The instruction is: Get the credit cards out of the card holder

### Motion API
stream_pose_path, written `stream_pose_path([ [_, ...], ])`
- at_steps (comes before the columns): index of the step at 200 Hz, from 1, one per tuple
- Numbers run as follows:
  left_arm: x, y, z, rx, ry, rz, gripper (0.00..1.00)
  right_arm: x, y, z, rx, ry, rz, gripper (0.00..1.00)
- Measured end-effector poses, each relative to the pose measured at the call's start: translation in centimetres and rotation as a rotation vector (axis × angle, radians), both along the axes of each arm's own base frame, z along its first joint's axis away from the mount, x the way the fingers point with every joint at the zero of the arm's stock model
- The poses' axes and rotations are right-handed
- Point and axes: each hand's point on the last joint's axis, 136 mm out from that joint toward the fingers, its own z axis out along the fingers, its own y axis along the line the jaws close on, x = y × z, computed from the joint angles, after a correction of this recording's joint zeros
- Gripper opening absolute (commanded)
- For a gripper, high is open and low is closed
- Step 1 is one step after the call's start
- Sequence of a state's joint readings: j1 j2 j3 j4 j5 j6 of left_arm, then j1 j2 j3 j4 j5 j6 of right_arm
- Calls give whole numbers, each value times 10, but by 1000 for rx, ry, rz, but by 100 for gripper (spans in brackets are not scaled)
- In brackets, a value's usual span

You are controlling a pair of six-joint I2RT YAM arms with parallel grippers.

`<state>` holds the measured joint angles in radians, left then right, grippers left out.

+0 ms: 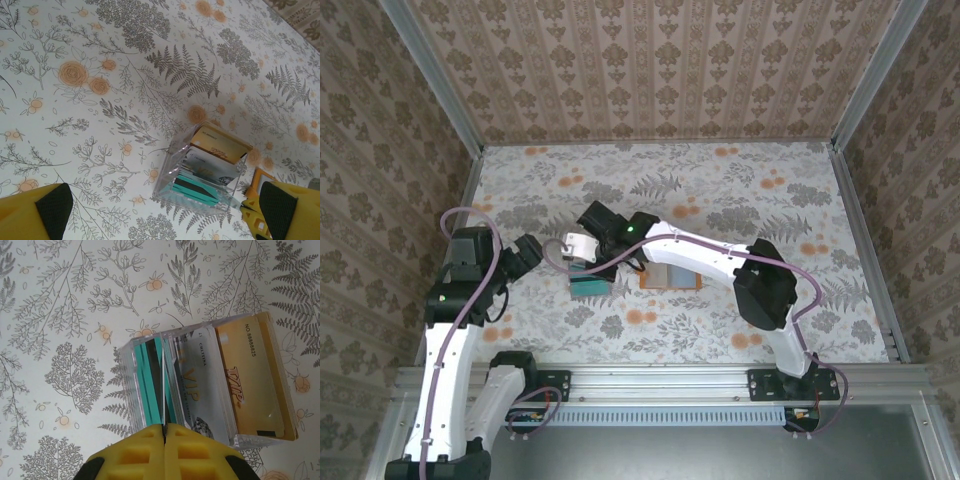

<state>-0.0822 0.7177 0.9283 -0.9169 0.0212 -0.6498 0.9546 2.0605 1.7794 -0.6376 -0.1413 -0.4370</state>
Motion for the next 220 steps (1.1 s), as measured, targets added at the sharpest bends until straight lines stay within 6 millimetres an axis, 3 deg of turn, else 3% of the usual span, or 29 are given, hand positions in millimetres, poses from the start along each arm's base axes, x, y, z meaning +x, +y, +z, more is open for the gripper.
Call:
stream_pose_path([
  [98,-1,1,-7,1,16,6,100,-1,1,-22,-41,9,28,0],
  [117,-2,1,-8,1,18,6,100,-2,2,-23,-42,9,32,17],
  [139,-2,2,-9,1,21,9,100,-1,1,-23,-44,6,25,25],
  [220,0,-4,-8,-24,14,-13,97,11,-5,-29,-50,-10,-66,30],
])
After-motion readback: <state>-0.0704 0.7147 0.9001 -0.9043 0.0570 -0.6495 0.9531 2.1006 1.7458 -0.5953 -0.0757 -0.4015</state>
